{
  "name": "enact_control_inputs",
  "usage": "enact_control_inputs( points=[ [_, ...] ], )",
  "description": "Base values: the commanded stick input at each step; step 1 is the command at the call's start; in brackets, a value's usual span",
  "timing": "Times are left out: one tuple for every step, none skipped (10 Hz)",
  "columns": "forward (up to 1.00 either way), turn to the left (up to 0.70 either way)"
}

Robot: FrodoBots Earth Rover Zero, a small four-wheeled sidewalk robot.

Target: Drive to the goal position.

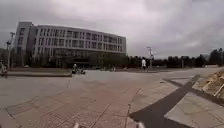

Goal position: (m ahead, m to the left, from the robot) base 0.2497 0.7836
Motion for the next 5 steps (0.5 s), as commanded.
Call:
enact_control_inputs(
  points=[
    [0.45, 0.0],
    [0.45, 0.0],
    [0.45, 0.0],
    [0.45, 0.0],
    [0.45, 0.0]
  ],
)
